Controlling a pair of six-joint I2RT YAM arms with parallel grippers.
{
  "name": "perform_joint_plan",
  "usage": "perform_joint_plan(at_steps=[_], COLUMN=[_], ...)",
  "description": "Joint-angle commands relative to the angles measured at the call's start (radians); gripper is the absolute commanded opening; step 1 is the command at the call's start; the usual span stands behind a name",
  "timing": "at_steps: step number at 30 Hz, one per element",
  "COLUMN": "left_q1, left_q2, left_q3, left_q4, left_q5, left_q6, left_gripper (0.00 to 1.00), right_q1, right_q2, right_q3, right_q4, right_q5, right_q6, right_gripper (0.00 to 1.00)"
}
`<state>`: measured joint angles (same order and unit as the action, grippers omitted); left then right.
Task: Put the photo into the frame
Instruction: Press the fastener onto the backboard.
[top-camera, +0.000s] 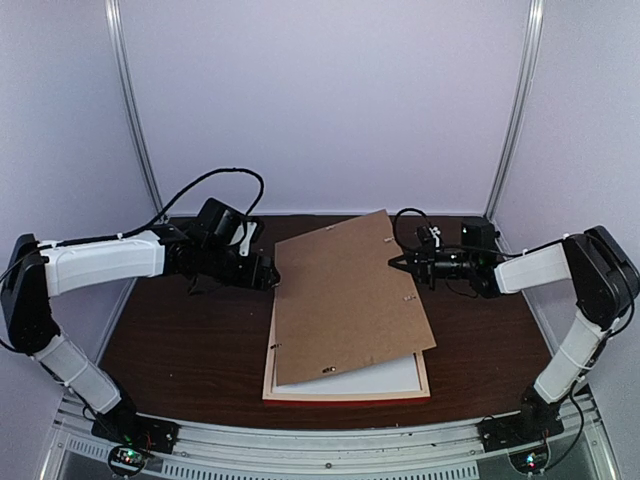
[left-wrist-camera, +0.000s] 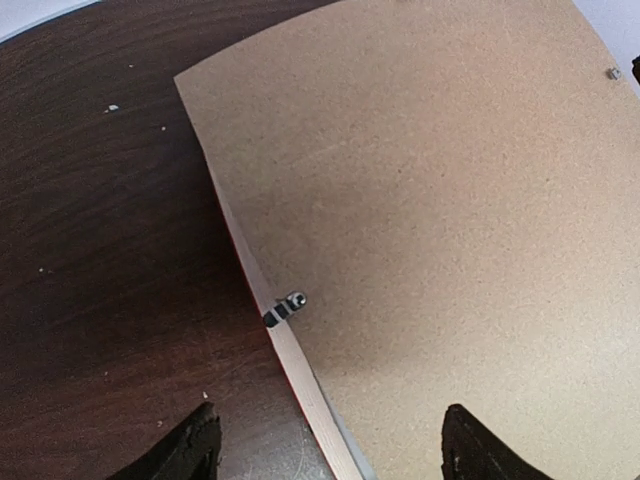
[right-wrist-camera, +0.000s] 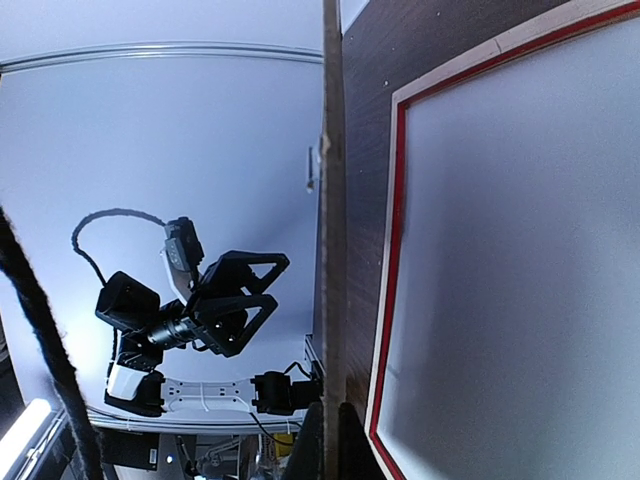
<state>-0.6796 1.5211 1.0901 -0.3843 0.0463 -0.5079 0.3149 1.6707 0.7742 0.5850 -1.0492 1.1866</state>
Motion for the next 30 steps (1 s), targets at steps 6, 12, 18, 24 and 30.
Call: perform_joint_plan(at_steps=[6,12,18,24,30], left_q1=[0.006,0.01,0.017,0.018,0.02], left_q2=[0.161,0.254,0.299,0.333,0.364], left_q3=[0.107,0.162,0.197,0.228,0.257], left_q4=[0.056,0.055,0.047,0.039,0.022], left_q5=[0.105,0.135,0.131,0.119,0.125], left_q6=[0.057,0.117,0.163,0.193,0.21], left_gripper=[0.76,0.76,0.78,0.8,0.8], right_q1=[0.01,0.012,0.015,0.018,0.02], right_q2=[0.017,0.018,0.011,0.005,-0.006], right_q3=[-0.027,-0.031,-0.033,-0.035,-0.032], right_q4=[0.179,0.169,0.144,0.127,0.108], right_q5=[0.001,0.001,0.001,0.001,0.001], right_q6=[0.06,0.05,0.034,0.024,0.014], right_gripper=[0.0,0.0,0.0,0.0,0.0])
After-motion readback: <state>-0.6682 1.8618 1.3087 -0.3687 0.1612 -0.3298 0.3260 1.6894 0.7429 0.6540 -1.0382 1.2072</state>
